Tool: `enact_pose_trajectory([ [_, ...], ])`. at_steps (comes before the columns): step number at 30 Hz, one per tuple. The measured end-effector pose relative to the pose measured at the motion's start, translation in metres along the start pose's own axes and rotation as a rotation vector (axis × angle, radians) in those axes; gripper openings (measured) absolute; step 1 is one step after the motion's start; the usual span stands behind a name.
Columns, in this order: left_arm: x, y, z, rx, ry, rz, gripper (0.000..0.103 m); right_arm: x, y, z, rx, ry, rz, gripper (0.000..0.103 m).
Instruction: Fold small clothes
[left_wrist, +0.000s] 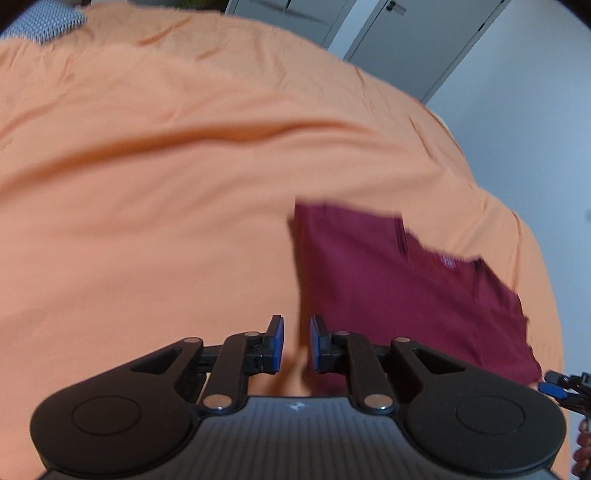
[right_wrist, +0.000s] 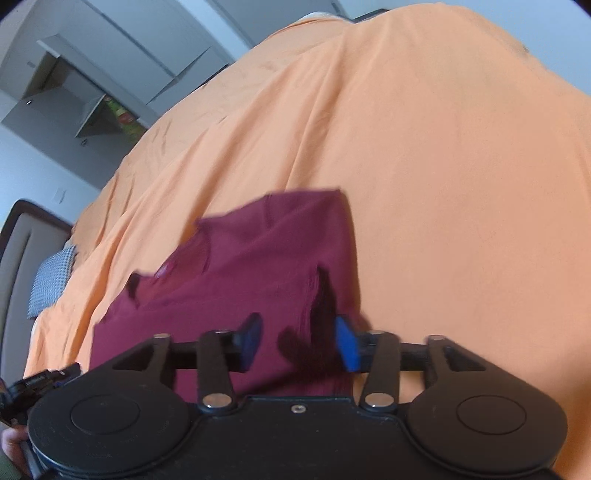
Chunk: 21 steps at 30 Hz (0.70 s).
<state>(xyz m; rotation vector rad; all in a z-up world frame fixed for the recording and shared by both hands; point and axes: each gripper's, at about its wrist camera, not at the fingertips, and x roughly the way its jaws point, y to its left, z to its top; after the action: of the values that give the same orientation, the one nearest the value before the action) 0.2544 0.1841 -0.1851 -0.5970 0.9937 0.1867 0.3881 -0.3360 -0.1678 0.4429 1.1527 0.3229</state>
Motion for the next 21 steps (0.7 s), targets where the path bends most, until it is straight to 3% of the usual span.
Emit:
enact_pose_trajectory([
  [5,0.005,0.009,-0.044,-0.042,0.092,-0.020,0.015,-0.008,-0.013,-0.038,0.000,0.079,0.020,0.050],
  [12,0.015,0.021,-0.057,-0.094,0.142,-0.031,0.015,0.005,-0.027,-0.074,0.035,0.156,0.008,0.047],
  [15,0.018,0.022,-0.059,-0.128,0.164,-0.077,0.015,0.013,-0.032,-0.081,0.062,0.175,-0.001,0.042],
  [16,0.017,0.021,-0.058,-0.124,0.163,-0.084,0.013,0.014,-0.034,-0.081,0.077,0.176,0.001,0.032],
  [17,0.015,0.018,-0.058,-0.109,0.161,-0.089,0.010,0.015,-0.036,-0.081,0.092,0.181,0.001,0.012],
  [18,0.012,0.015,-0.059,-0.094,0.158,-0.096,0.008,0.015,-0.038,-0.082,0.107,0.192,0.001,0.004],
  [21,0.001,0.006,-0.062,-0.050,0.139,-0.094,0.006,0.010,-0.042,-0.081,0.128,0.177,-0.011,0.004],
])
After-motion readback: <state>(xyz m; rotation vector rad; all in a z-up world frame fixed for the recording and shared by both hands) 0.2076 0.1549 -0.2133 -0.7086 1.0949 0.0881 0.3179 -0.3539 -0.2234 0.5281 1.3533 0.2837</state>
